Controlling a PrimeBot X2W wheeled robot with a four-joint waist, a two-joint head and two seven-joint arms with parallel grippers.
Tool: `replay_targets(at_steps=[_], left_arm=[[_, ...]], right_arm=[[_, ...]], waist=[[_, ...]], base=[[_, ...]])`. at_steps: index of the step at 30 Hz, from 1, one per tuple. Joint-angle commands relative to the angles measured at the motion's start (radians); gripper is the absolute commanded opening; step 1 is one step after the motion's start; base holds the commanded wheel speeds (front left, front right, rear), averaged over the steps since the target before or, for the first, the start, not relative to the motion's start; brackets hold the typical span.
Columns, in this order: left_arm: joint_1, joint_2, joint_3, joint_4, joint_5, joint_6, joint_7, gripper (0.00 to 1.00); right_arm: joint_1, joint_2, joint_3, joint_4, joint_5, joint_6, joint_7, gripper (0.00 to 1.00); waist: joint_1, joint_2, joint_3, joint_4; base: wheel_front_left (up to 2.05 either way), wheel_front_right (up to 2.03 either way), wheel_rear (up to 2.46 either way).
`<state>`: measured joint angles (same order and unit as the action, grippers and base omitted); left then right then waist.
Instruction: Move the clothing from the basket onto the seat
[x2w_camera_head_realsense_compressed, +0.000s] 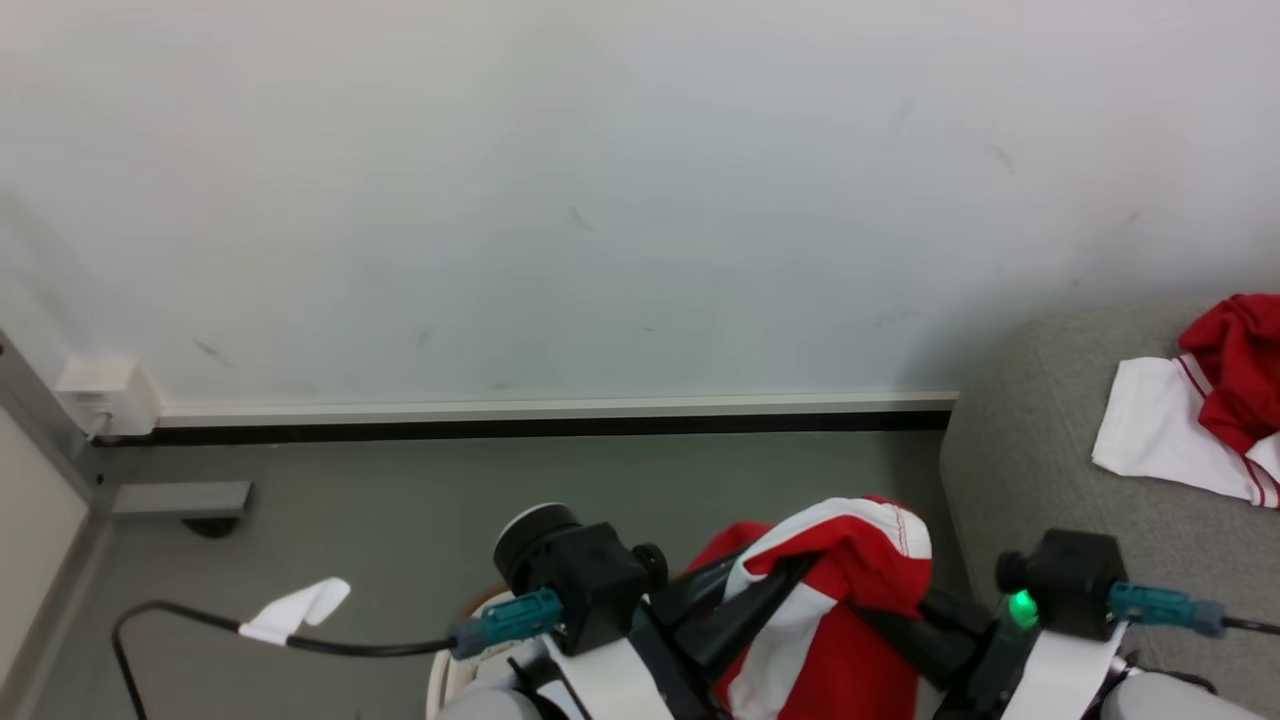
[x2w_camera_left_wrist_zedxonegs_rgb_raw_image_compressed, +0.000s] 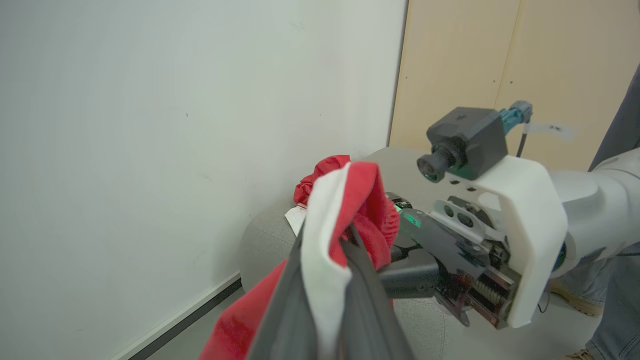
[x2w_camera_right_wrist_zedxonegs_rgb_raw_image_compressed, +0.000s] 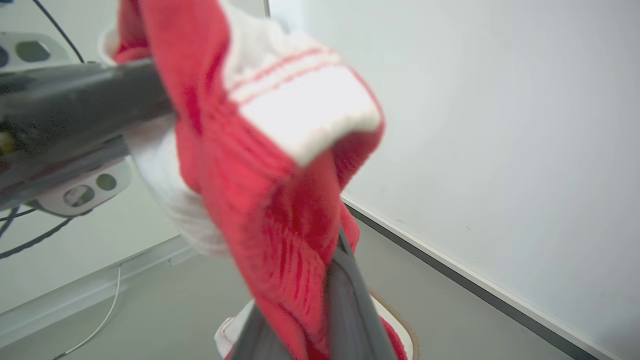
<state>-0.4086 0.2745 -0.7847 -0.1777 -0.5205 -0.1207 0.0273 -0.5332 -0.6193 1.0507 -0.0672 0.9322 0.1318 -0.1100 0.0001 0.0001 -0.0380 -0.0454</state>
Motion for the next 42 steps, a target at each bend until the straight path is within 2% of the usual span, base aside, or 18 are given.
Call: replay_targets(at_steps=[1, 10, 13, 20, 25, 29, 34, 37, 42], left_arm=[[0.014, 0.006, 0.006, 0.021, 0.011, 0.012, -0.02, 1.0], [0.009, 0.009, -0.001, 0.118, 0.093, 0.037, -0.118, 1.0], [0.015, 0.004, -0.007, 0.175, 0.116, 0.046, -0.151, 1.0], [0.006, -0.048, -0.023, 0.311, 0.113, 0.051, -0.222, 1.0], [-0.023, -0.078, -0.043, 0.375, 0.118, 0.037, -0.244, 1.0], [-0.064, -0.091, -0.051, 0.396, 0.13, 0.031, -0.25, 1.0], [-0.152, -0.079, -0.048, 0.408, 0.152, 0.024, -0.225, 1.0], [-0.214, -0.068, -0.039, 0.41, 0.169, 0.021, -0.207, 1.0], [-0.324, -0.05, -0.023, 0.4, 0.19, 0.017, -0.176, 1.0]], right_arm=[[-0.011, -0.024, -0.018, 0.006, 0.016, -0.002, -0.02, 0.0], [0.018, -0.095, -0.136, 0.042, 0.046, -0.002, -0.078, 0.0], [0.03, -0.114, -0.19, 0.056, 0.044, -0.002, -0.098, 0.0], [0.058, -0.144, -0.314, 0.053, 0.035, -0.002, -0.131, 0.0], [0.083, -0.149, -0.387, 0.05, 0.021, -0.002, -0.142, 0.0], [0.087, -0.131, -0.45, 0.056, 0.011, -0.002, -0.148, 0.0], [0.026, -0.107, -0.55, 0.11, -0.033, -0.002, -0.154, 0.0], [-0.051, -0.085, -0.622, 0.166, -0.056, -0.002, -0.155, 0.0], [-0.244, -0.097, -0.763, 0.311, -0.095, -0.002, -0.154, 0.0]], waist=[[-0.0001, -0.0001, 0.009, -0.019], [-0.0001, -0.0001, 0.042, -0.123], [-0.0001, -0.0001, 0.061, -0.178], [-0.0001, -0.0001, 0.126, -0.297], [-0.0001, -0.0001, 0.172, -0.348], [-0.0001, -0.0001, 0.23, -0.36], [-0.0001, -0.0001, 0.349, -0.349], [-0.0001, -0.0001, 0.437, -0.333], [-0.0001, -0.0001, 0.592, -0.29]], base=[[0.0, 0.0, 0.0], [0.0, 0.0, 0.0], [0.0, 0.0, 0.0], [0.0, 0.0, 0.0], [0.0, 0.0, 0.0], [0.0, 0.0, 0.0], [0.0, 0.0, 0.0], [0.0, 0.0, 0.0], [0.0, 0.0, 0.0]])
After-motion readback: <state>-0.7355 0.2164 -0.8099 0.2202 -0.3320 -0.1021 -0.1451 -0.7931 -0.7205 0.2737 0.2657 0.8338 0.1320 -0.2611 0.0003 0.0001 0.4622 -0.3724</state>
